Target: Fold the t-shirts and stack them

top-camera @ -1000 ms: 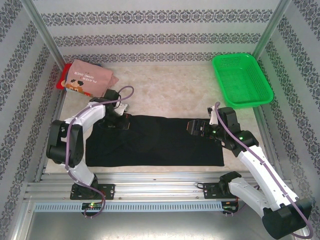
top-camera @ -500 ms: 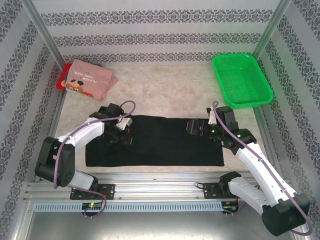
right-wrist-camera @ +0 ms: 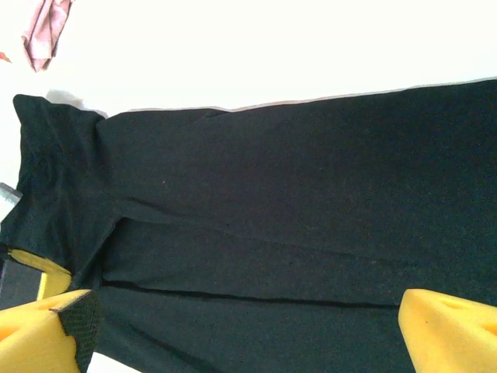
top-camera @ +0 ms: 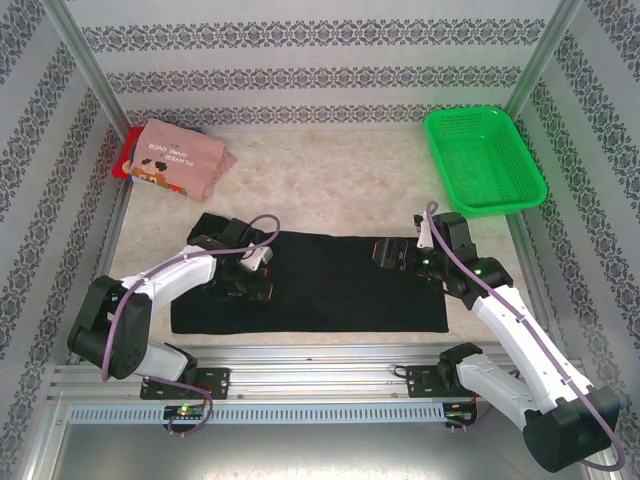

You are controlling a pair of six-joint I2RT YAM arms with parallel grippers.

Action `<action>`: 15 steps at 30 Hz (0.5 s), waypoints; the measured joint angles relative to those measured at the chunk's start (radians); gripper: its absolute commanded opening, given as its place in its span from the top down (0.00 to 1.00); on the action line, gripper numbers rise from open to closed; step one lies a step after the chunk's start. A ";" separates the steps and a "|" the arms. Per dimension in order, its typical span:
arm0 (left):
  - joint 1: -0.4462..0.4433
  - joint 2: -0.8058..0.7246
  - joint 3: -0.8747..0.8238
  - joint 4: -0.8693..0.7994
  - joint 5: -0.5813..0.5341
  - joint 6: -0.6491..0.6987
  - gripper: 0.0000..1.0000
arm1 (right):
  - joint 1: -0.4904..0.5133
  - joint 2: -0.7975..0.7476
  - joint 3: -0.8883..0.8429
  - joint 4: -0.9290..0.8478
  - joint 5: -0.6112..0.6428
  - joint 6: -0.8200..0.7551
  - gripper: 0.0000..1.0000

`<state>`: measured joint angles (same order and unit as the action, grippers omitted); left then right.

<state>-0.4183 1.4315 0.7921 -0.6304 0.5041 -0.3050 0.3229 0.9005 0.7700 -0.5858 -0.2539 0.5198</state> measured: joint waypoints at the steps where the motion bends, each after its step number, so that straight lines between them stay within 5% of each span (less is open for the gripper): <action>1: -0.008 0.000 -0.003 0.007 0.002 -0.006 0.96 | 0.000 0.000 -0.001 0.000 0.002 0.000 0.02; 6: -0.048 0.006 -0.018 0.043 0.018 -0.043 0.86 | 0.000 0.000 -0.001 0.001 0.003 0.001 0.02; 9: -0.060 0.013 -0.034 0.072 0.034 -0.068 0.62 | 0.000 0.005 -0.005 0.010 0.003 0.004 0.02; 15: -0.066 -0.019 -0.048 0.101 0.064 -0.138 0.37 | 0.000 0.031 -0.007 0.010 0.011 0.005 0.02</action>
<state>-0.4843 1.4120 0.7444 -0.5293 0.5686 -0.4435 0.3225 0.9314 0.7628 -0.5762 -0.2424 0.5251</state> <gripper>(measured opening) 0.571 0.980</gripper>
